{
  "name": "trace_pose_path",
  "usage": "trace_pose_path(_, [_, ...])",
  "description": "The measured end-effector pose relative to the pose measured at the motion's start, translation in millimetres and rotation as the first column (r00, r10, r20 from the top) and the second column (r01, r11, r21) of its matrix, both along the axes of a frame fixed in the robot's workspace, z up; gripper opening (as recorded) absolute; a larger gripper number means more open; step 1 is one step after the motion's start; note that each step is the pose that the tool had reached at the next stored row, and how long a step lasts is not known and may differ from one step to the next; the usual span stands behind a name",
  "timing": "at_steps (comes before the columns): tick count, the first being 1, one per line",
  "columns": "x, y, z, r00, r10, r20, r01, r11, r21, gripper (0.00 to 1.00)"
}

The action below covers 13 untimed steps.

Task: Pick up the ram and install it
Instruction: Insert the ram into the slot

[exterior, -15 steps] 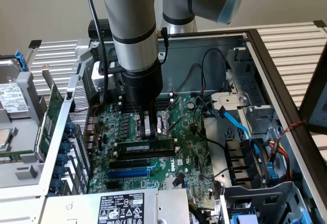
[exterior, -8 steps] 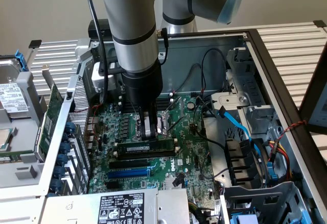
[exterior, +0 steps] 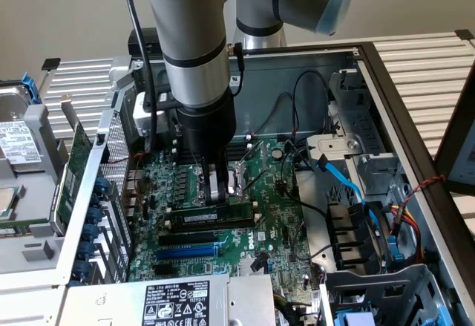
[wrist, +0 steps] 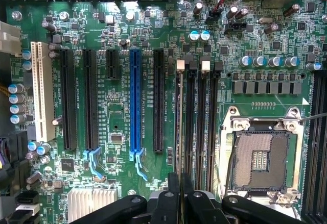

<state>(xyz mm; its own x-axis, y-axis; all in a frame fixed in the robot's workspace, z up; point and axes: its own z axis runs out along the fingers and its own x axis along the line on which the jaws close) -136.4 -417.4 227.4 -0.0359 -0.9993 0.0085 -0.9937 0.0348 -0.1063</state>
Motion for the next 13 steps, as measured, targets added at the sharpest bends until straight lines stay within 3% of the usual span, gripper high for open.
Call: trace_pose_path(13, [-1.9, 0.2, 0.4, 1.0000, 0.001, 0.0073, -0.001, 1.0000, -0.0001, 0.13])
